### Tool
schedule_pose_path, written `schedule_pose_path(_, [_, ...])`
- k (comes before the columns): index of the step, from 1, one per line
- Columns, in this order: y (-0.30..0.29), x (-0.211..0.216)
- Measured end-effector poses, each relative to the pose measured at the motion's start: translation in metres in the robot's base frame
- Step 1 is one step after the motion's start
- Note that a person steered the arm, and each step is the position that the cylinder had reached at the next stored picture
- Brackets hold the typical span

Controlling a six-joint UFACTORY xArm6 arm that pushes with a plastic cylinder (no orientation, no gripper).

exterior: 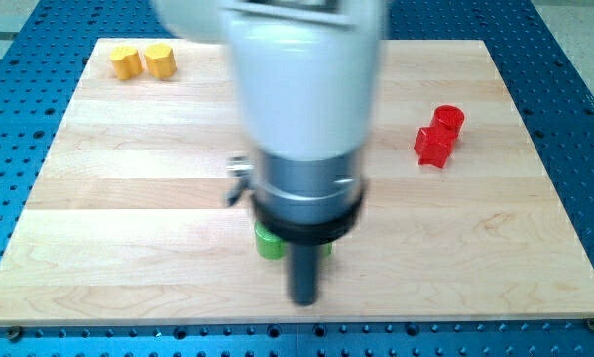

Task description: Move the green star to the center of the board

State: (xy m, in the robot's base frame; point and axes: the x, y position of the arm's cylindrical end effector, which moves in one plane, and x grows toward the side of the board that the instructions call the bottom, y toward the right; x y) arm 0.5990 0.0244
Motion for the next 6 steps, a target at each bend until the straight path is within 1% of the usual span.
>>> schedule_pose_path(1, [0.010,-0.053])
schedule_pose_path(2, [-0.032,-0.112])
schedule_pose_path(3, [-0.052,-0.113])
schedule_pose_path(4, [-0.065,-0.105])
schedule_pose_path(5, [-0.116,-0.115])
schedule_pose_path(6, [-0.128,-0.141])
